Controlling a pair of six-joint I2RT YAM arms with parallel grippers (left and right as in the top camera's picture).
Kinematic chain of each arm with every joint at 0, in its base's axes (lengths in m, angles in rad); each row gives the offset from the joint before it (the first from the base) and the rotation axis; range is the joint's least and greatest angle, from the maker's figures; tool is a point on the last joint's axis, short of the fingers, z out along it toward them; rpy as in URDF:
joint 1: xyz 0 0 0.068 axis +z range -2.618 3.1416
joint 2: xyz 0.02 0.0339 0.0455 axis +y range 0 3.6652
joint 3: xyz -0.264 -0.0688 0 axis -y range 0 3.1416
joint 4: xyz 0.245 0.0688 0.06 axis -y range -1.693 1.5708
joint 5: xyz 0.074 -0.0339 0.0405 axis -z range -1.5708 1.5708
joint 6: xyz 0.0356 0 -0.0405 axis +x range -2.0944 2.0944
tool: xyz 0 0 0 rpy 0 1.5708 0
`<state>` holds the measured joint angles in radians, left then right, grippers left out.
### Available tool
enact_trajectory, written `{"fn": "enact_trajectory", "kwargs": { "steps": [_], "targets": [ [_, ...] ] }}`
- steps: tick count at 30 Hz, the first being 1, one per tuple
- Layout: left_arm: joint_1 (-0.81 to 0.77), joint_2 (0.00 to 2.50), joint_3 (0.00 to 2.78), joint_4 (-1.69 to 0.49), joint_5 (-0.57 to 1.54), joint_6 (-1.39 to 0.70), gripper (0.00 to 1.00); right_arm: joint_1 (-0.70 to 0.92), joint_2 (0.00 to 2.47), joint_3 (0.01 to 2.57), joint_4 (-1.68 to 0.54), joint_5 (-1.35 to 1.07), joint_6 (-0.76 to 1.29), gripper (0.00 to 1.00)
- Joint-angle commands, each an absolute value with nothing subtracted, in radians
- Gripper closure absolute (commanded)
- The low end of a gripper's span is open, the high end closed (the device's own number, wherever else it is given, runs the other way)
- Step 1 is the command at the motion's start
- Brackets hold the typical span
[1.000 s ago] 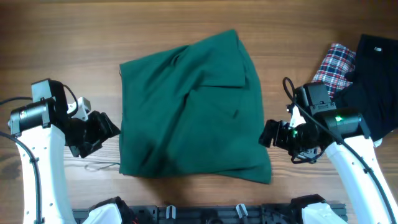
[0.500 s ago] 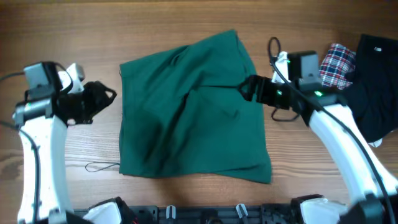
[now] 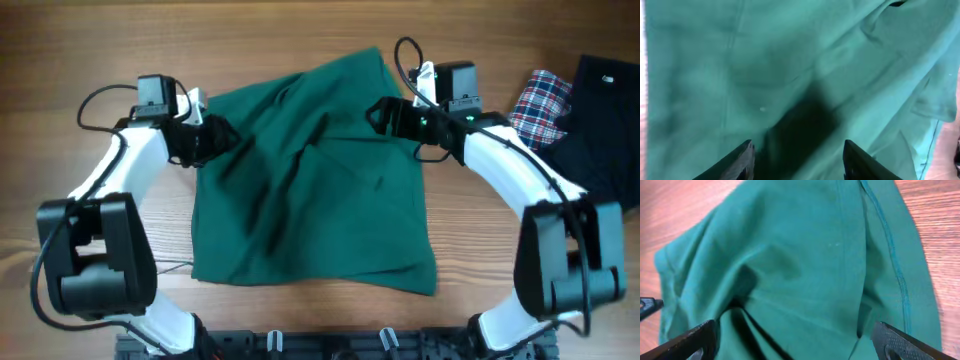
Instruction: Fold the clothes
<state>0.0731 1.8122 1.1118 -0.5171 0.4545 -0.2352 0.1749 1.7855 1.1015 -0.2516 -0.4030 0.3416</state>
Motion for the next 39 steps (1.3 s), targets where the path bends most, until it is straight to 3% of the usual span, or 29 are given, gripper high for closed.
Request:
{"fn": "enact_trajectory", "kwargs": {
  "steps": [1,9,11,12,13,23,26,28,39],
  "targets": [
    [0.062,1.829,1.111,-0.490,0.456,-0.244,0.43,0.172,1.868,1.141,-0.240,-0.404,0.313,0.00],
    [0.062,1.829,1.111,-0.485,0.448,-0.244,0.39,0.173,1.940,1.155,-0.239,-0.406,0.308,0.01],
    [0.062,1.829,1.111,-0.486,0.448,-0.244,0.38,0.173,1.942,1.155,-0.238,-0.405,0.307,0.05],
    [0.062,1.829,1.111,-0.486,0.448,-0.244,0.38,0.173,1.942,1.155,-0.231,-0.405,0.307,0.34],
    [0.062,1.829,1.111,-0.486,0.448,-0.244,0.37,0.173,1.942,1.155,-0.228,-0.404,0.309,0.58],
    [0.062,1.829,1.111,-0.487,0.448,-0.244,0.34,0.173,1.942,1.155,-0.248,-0.332,0.313,0.60],
    [0.062,1.829,1.111,-0.487,0.448,-0.244,0.34,0.172,1.945,1.154,-0.248,-0.294,0.317,0.85],
    [0.062,1.829,1.111,-0.493,0.448,-0.244,0.34,0.170,1.945,1.155,-0.247,-0.236,0.325,0.96],
    [0.062,1.829,1.111,-0.509,0.425,-0.240,0.34,0.036,1.945,1.213,-0.294,-0.151,0.340,0.96]
  ]
}}
